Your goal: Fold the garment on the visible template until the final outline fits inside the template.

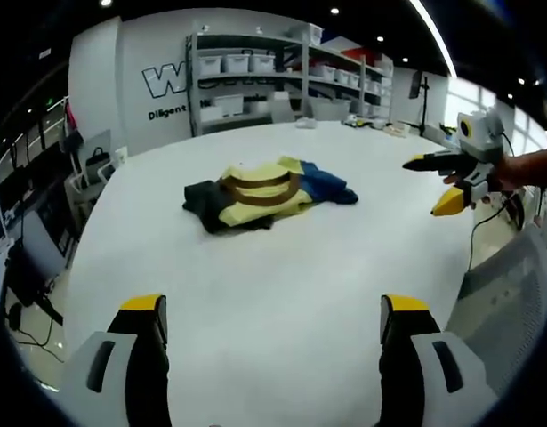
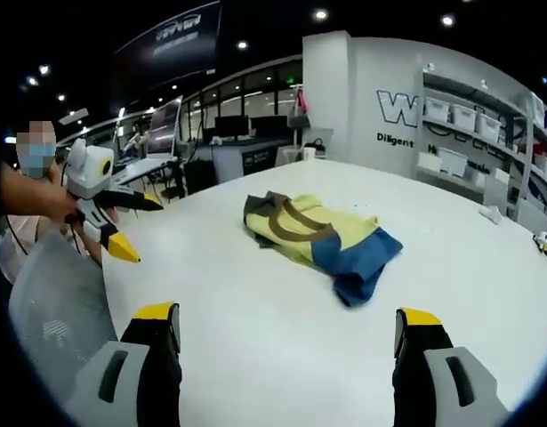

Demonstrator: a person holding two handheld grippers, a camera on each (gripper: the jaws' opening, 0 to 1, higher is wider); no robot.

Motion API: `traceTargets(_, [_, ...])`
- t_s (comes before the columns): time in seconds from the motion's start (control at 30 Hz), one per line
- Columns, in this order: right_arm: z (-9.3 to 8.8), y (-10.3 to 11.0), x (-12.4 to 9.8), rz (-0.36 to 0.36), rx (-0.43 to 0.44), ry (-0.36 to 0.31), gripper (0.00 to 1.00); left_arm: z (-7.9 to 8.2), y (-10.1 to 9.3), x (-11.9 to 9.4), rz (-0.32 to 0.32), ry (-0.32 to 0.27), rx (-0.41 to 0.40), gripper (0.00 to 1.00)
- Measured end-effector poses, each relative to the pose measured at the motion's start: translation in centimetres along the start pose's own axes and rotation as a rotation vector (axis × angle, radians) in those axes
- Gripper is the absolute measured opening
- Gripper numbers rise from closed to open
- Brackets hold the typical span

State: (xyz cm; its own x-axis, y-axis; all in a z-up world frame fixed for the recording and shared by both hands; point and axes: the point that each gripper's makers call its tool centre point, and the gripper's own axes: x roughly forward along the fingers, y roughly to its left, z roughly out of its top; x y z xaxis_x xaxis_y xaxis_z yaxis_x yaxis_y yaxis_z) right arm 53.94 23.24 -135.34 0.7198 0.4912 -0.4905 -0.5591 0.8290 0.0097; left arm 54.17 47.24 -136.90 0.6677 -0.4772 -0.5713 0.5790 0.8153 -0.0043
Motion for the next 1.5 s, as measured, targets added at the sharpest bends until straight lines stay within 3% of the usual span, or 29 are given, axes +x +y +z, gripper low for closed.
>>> traceTargets(1.5, [0.4, 0.34, 0.76, 0.027, -0.028, 0.008, 0.99, 0.98, 0.61, -0.03, 0.009, -0.019, 0.004, 0.95])
